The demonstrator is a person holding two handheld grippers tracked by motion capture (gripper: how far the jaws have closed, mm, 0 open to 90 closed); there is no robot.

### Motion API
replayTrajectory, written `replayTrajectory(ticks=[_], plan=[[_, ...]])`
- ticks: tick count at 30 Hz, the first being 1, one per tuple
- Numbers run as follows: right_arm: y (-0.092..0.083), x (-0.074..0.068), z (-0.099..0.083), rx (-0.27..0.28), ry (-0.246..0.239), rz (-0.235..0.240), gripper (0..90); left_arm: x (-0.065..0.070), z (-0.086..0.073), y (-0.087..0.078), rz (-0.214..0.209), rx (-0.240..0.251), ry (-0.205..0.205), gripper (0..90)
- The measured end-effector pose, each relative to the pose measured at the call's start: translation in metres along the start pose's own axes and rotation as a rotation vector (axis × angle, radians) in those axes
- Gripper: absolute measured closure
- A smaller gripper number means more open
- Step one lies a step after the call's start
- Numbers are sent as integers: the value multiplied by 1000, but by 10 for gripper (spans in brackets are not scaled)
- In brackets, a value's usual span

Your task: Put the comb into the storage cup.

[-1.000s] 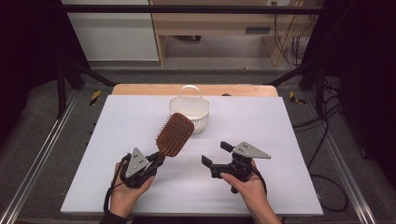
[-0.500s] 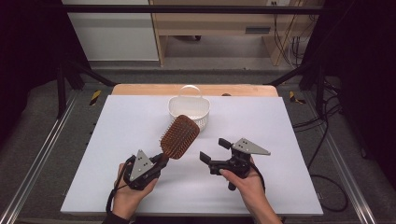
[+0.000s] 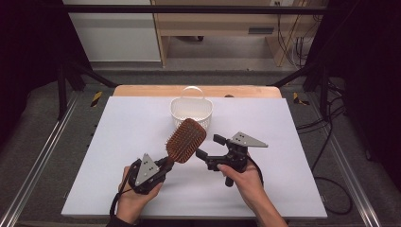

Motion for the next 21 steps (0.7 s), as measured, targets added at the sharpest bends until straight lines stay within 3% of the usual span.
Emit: replayTrajectory(ticks=[3, 8, 21], plan=[[5, -4, -3, -9, 17, 27, 56, 6, 1, 2, -9, 0, 16, 722], [6, -8, 0, 27, 70, 62, 93, 13, 4, 3, -16, 4, 39, 722], [-1, -4, 4, 59, 140, 85, 192, 25, 6, 4, -25, 8, 79, 722]])
Point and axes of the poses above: each handheld gripper's, and its own axes: y roughly forward along the jaws, z roughly out of its top, x roughly to its right, the point moved 7 cm from there along y, roughly forward along the jaws, and after that the axes turned 8 degrees about z, right-handed, at the moved point
